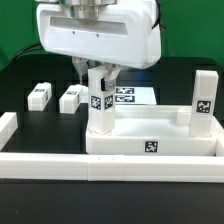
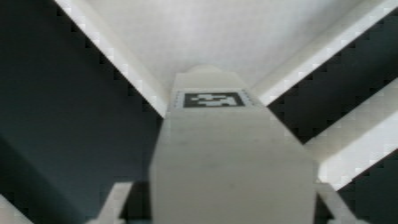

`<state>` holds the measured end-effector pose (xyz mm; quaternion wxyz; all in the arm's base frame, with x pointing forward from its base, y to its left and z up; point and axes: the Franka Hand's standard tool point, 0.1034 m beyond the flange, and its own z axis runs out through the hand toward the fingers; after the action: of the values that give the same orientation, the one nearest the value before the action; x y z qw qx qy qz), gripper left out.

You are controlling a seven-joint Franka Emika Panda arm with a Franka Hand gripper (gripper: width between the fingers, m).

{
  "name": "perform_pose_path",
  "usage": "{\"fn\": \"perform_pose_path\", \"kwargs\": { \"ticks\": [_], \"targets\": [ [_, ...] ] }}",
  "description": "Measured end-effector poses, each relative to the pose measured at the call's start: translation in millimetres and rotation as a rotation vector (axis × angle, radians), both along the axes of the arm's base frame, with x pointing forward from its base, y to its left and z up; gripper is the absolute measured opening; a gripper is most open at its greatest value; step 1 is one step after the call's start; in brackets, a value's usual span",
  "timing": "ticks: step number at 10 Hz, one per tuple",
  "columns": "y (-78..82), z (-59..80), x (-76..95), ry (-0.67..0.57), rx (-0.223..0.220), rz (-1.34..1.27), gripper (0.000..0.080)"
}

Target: Assemble desk

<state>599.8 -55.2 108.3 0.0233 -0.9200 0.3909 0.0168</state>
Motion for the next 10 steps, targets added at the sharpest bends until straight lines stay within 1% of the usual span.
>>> {"fn": "perform_pose_path", "kwargs": {
  "ticks": [3,5,6,7,8,9,10],
  "targets": [
    [-0.3,-0.7,-0.5,0.007,-0.002,-0.114,0.0288],
    [0.1,-1.1,-0.8,0.007,-0.002,-0.113,0.0288],
    [2.1,-2.4,-1.7,0.005,-0.003,-0.043,0.0465],
    [7.5,-1.9,-1.3,0.007,-0.023,0.014,0.0465],
    [9.4,0.1,-0.7,0.0,-0.02,0.12,0.0606],
    [8.4,1.7,-0.6,-0.005,-0.017,0.256,0.0636],
    [7.1,1.1,-1.2,-0.009,-0.013,0.363,0.0636]
  ]
}}
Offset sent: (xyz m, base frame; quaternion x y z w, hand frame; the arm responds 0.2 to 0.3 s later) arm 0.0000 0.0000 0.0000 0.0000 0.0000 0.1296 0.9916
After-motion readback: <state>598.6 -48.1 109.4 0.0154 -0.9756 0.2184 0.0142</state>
